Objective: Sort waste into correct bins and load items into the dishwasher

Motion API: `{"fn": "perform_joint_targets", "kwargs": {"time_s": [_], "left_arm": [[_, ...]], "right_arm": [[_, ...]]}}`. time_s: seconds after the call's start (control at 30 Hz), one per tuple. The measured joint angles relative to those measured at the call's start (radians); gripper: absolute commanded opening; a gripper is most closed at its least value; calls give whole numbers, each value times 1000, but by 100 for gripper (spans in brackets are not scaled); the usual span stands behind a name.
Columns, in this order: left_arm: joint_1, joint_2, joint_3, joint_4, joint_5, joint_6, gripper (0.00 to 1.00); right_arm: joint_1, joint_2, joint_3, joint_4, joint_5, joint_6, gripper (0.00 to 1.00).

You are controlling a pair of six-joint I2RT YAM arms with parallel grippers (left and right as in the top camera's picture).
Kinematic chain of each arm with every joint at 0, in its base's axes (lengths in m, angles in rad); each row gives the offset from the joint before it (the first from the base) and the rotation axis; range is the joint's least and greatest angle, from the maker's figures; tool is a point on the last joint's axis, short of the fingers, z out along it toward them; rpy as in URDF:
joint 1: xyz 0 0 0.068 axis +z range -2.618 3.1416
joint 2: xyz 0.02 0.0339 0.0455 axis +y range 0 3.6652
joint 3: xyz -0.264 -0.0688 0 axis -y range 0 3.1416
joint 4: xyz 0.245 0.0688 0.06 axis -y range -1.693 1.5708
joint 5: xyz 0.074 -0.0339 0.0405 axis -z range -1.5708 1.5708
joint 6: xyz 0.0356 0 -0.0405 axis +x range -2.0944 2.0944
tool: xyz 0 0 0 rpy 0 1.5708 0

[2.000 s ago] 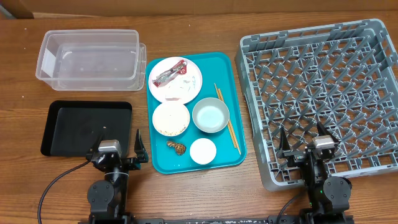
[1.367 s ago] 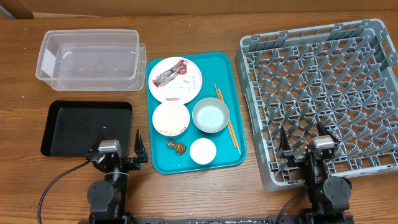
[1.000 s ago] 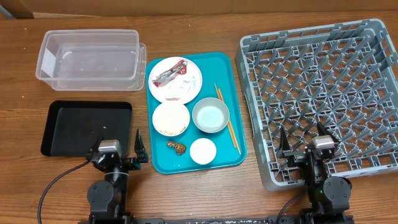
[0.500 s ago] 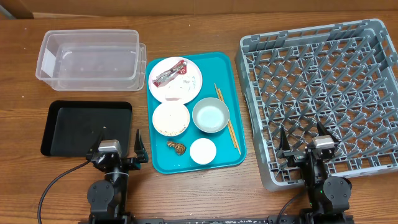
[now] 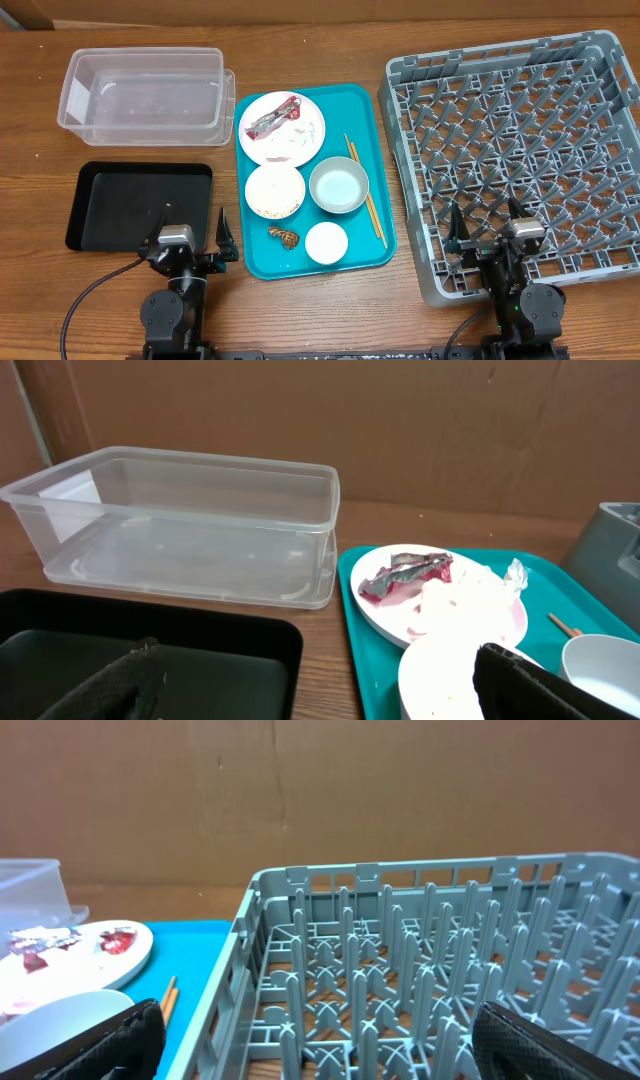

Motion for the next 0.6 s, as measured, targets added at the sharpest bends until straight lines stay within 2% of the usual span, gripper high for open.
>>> {"fn": "perform_joint_targets", "kwargs": {"time_s": [0.3, 0.5, 0.6], "left_arm": [[0, 1, 5, -21, 0, -43, 100], [0, 78, 98, -211, 0, -43, 100], [0, 158, 159, -242, 0, -28, 100]], "right_arm": [[0, 28, 38, -114, 0, 97, 100], [0, 139, 165, -175, 0, 141, 100], [0, 229, 250, -225, -1, 151, 100]]}}
